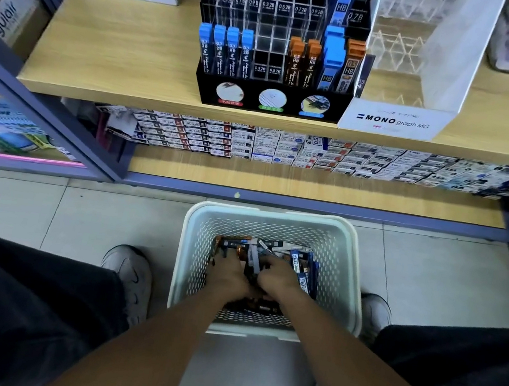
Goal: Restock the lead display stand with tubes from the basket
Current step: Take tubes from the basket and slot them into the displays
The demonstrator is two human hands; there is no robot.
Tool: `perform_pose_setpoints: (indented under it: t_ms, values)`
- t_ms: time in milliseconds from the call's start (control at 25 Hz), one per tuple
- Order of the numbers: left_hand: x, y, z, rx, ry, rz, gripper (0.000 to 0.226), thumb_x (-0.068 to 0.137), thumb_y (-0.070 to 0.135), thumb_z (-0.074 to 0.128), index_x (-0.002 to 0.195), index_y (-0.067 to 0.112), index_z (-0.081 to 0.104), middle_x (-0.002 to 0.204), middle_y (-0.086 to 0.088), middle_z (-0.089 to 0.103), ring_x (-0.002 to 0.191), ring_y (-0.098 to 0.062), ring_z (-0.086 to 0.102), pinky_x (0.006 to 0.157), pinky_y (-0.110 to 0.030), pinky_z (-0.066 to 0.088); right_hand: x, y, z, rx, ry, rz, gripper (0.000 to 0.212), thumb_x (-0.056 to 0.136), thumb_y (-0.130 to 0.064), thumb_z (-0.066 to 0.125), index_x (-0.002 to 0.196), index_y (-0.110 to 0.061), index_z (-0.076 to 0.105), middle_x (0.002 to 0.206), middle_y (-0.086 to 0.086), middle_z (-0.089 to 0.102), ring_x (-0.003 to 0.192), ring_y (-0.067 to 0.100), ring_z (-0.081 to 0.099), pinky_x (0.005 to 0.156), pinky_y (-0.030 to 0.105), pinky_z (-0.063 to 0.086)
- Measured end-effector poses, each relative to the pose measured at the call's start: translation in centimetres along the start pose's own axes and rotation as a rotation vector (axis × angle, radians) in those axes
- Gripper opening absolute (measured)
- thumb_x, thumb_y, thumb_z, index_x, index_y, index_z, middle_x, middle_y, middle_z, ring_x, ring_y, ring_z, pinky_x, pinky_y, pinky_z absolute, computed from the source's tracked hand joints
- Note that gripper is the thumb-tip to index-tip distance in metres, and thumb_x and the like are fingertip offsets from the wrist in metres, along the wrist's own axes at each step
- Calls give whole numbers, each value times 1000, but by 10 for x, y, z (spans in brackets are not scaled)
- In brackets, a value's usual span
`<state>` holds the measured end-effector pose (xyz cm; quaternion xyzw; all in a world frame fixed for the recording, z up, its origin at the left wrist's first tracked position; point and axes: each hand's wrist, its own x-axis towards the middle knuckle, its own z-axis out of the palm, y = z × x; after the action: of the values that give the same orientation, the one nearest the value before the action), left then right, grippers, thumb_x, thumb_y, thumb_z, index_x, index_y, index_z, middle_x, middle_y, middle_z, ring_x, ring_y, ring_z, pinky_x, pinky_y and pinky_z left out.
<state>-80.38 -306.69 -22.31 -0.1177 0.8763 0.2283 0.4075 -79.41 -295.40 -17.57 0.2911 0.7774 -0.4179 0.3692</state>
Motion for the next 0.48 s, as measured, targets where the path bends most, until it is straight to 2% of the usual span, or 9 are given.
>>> perform_pose_setpoints:
  t_ms: [40,80,160,240,320,400,480]
  values:
    - [7,-3,1,-52,-4,-9,120,22,64,82,130,23,49,131,-2,57,120,-24,58,99,-39,52,0,2,-2,63,-15,10,44,91,0,51,126,-23,66,126,6,64,109,26,62,92,42,57]
    - [9,-4,-1,-133,-20,-6,110,26,56,85,125,21,51,124,-2,61,113,-23,61,95,-38,54,1,4,-3,112,-35,29,47,91,5,47,122,-23,68,122,6,64,107,26,62,92,43,57]
    - [2,-1,-6,-297,-27,25,81,50,30,91,121,16,55,114,-5,66,103,-25,65,91,-41,56,-1,5,-4,201,-75,62,49,91,9,46,122,-22,68,114,6,66,102,26,64,89,42,58]
    - [0,-1,-7,-400,2,13,59,68,20,86,121,14,61,108,-7,68,98,-27,66,87,-44,58,3,7,-6,207,-81,75,45,90,6,53,123,-20,69,115,8,70,101,27,67,85,40,59]
    - [-1,1,-7,-427,17,23,53,73,19,83,123,15,63,112,-7,69,99,-26,67,86,-39,58,8,11,-10,15,3,-1,42,89,1,56,123,-20,70,117,9,70,101,27,67,85,39,59]
    - [-4,4,-5,-385,42,32,50,77,15,80,123,15,62,116,-6,68,102,-26,65,84,-33,55,7,14,-10,-197,153,-66,42,87,-3,58,125,-19,64,117,10,69,99,29,66,80,38,59]
    - [-2,5,-1,-383,100,35,49,76,14,79,121,14,61,115,-8,67,100,-26,64,83,-34,55,5,15,-6,-267,249,-102,38,85,-5,62,122,-14,59,113,11,68,99,30,66,78,40,58]
